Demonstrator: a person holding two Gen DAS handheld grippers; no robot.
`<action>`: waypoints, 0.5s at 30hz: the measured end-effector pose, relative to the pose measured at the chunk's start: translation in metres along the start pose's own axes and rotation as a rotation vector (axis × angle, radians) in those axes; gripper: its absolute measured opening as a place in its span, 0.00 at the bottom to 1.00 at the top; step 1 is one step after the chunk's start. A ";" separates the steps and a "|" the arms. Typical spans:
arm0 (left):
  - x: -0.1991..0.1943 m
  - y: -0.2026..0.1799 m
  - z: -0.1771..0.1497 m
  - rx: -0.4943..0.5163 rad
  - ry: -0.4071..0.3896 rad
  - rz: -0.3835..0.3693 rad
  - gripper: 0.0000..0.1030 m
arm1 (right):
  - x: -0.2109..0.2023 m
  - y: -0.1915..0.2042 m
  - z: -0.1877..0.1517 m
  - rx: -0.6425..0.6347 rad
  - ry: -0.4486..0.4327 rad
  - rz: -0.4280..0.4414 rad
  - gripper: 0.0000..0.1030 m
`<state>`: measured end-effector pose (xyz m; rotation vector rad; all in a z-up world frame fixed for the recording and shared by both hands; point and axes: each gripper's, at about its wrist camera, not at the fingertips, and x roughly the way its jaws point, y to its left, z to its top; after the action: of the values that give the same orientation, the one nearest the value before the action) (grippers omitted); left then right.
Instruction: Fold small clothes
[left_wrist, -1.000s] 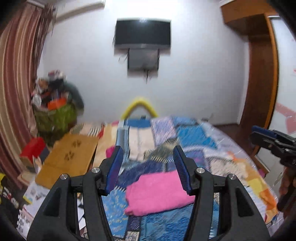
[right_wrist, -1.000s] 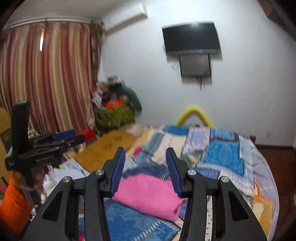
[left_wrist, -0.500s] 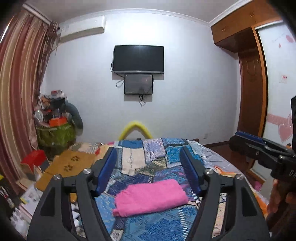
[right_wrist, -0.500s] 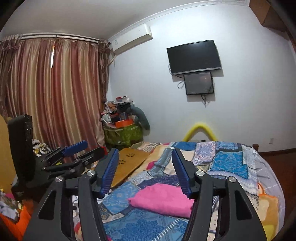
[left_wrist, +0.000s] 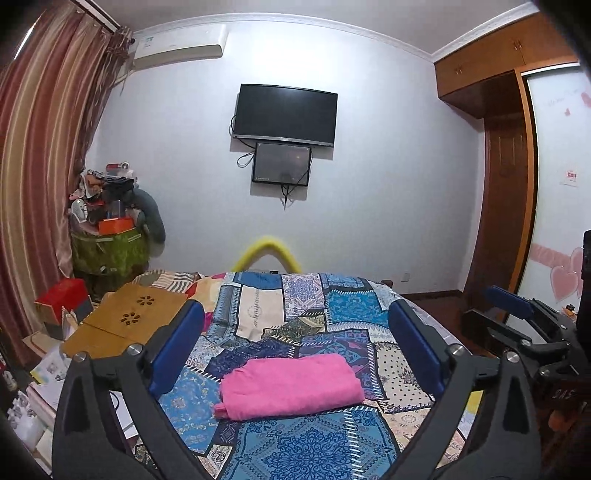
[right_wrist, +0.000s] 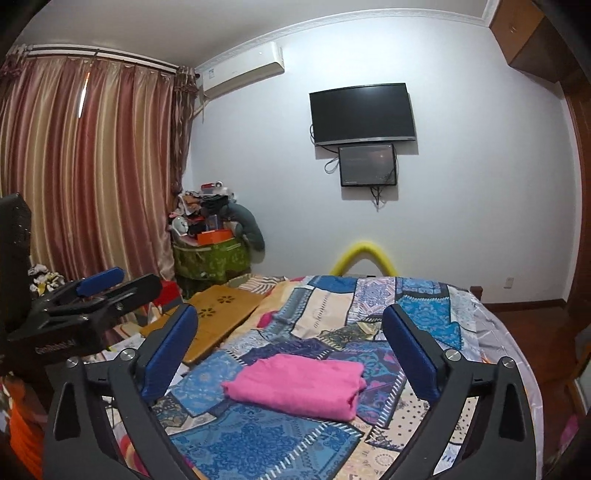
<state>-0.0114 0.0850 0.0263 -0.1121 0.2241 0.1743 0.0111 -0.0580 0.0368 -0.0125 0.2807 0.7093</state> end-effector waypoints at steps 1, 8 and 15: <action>-0.001 -0.001 -0.001 -0.001 0.001 0.004 0.99 | -0.001 0.000 0.000 -0.002 0.001 -0.005 0.99; 0.000 0.000 -0.002 -0.020 0.014 0.004 0.99 | -0.001 -0.002 0.000 -0.004 0.011 -0.017 0.99; 0.002 0.000 -0.004 -0.011 0.020 0.013 0.99 | -0.001 -0.001 0.000 -0.009 0.019 -0.018 0.99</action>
<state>-0.0101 0.0845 0.0216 -0.1231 0.2437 0.1879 0.0112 -0.0598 0.0374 -0.0301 0.2958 0.6926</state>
